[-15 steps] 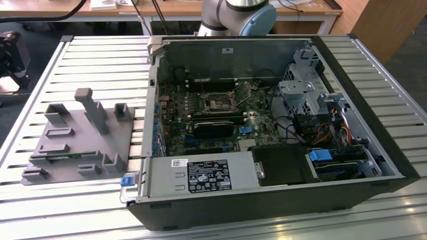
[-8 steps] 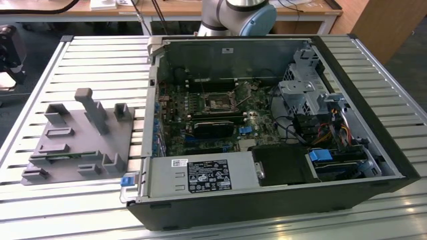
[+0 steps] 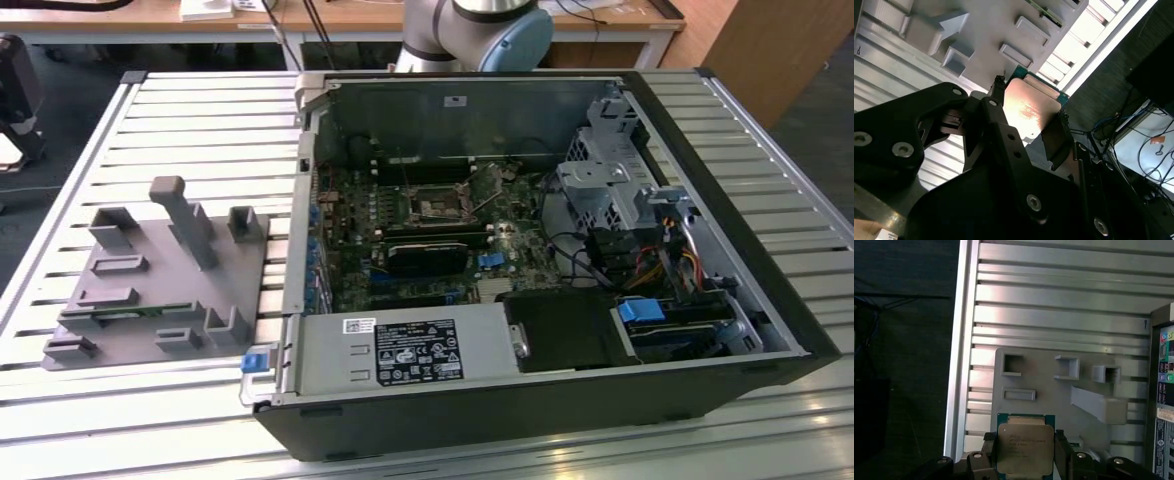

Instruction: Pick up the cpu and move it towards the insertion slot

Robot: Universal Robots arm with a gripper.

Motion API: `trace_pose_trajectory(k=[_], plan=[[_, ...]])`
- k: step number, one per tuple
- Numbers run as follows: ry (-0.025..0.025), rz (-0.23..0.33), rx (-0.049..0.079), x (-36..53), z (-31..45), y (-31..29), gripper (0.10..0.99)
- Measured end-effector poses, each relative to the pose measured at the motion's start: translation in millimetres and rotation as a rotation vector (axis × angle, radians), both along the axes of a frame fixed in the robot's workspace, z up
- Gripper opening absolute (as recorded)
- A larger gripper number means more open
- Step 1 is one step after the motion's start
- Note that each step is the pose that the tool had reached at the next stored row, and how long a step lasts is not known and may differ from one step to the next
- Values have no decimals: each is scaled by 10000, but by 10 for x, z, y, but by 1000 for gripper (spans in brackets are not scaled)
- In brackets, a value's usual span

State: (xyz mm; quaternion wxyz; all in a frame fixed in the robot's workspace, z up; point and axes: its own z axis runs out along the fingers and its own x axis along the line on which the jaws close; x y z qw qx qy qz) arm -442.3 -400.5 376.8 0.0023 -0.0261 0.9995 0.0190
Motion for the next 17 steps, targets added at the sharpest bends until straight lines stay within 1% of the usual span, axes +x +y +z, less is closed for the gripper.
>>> trace_pose_trajectory(k=[3,4,6,11,17], plan=[[0,0,-1,0,63,3,545],[0,0,0,0,102,4,545],[1,0,-1,1,133,5,545],[-1,0,1,24,177,6,545],[7,0,-1,89,204,5,545]])
